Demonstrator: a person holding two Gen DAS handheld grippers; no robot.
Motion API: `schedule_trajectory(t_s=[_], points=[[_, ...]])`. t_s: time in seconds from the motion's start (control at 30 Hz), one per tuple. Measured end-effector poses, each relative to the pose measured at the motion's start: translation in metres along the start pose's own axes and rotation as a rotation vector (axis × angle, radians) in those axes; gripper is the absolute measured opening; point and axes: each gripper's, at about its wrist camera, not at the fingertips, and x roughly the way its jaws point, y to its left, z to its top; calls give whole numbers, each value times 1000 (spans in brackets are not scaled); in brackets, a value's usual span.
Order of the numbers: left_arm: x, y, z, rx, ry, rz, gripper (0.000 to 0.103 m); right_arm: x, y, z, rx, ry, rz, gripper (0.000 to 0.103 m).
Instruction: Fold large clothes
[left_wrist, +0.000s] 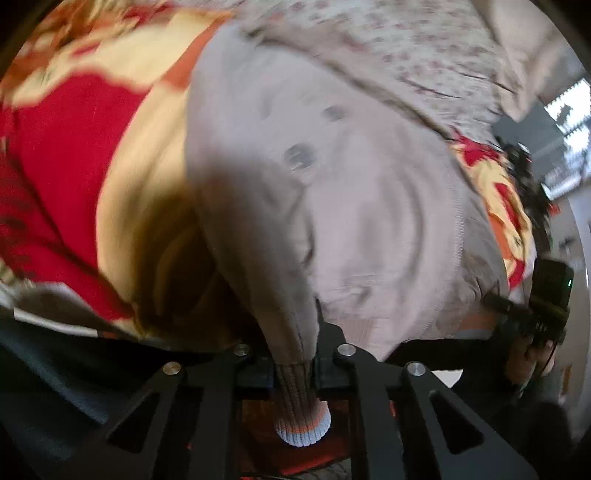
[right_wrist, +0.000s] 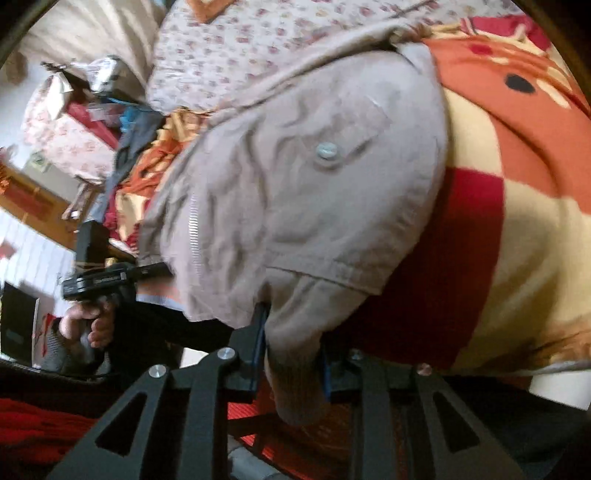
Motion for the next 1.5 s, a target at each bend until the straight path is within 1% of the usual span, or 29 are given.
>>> schedule_trajectory(t_s=[0.03,0.07,0.1,0.13,0.17,0.23,0.3,0.43,0.5,0.57,0.6,0.63,0.7,0.73,0.77,0.8,0.87,0.9,0.97,1.03,1.07,1.1,1.13,1.2,1.23,1.27,1.33,1.43,1.5], points=[[-10,-9,-1,39,-33,-12,0,-7,10,2,-37,-32,32,13],[-19,-14,-2,59,-57,-35,0,-23,26,3,-108,-96,95,13],[-30,-19,-4,74,-86,-63,0,-36,35,1,-160,-141,144,12],[-42,-22,-5,92,-121,-95,0,-46,43,0,-193,-171,171,12],[-58,-27,-7,116,-168,-147,0,-59,51,0,-227,-209,202,11],[-86,-32,-11,144,-242,-230,0,-81,60,-2,-258,-274,259,11],[-108,-35,-13,156,-293,-300,0,-102,60,-5,-264,-331,307,10],[-152,-31,-21,147,-410,-444,0,-159,57,-16,-271,-460,367,10],[-170,-28,-24,127,-465,-511,0,-183,61,-23,-275,-514,372,10],[-180,-33,-21,113,-500,-560,0,-199,62,-25,-271,-541,367,10],[-181,-40,-18,124,-512,-550,0,-204,61,-25,-263,-549,368,10],[-180,-46,-14,137,-515,-519,0,-206,60,-25,-255,-554,362,10],[-174,-58,0,153,-512,-438,0,-202,51,-14,-200,-547,335,10],[-169,-65,11,156,-510,-382,0,-198,47,-7,-175,-545,317,10],[-165,-69,19,153,-511,-344,0,-193,42,3,-141,-540,286,10],[-160,-71,30,142,-514,-297,0,-187,35,18,-91,-529,236,10],[-148,-70,54,99,-511,-245,0,-178,21,46,-10,-516,178,10],[-142,-68,67,79,-508,-222,0,-173,18,58,2,-515,148,10],[-128,-64,96,56,-507,-151,0,-163,13,86,19,-504,103,10],[-115,-58,118,46,-496,-107,0,-148,12,116,9,-490,27,10],[-109,-55,128,42,-490,-92,0,-142,11,124,3,-487,5,10],[-102,-51,141,27,-480,-80,0,-131,9,144,2,-485,-27,10],[-94,-48,153,27,-474,-57,0,-125,7,153,4,-485,-43,10],[-79,-47,177,61,-471,11,0,-106,-3,182,25,-480,-78,10],[-71,-45,189,68,-466,22,0,-98,-6,193,29,-479,-104,10],[-64,-43,200,70,-457,32,0,-85,-12,208,33,-474,-149,10],[-49,-39,223,90,-457,67,0,-68,-19,228,41,-467,-194,10],[-27,-41,247,155,-430,116,2,-46,-29,258,56,-484,-278,10],[-7,-36,258,159,-407,131,5,-30,-38,273,64,-479,-344,11]])
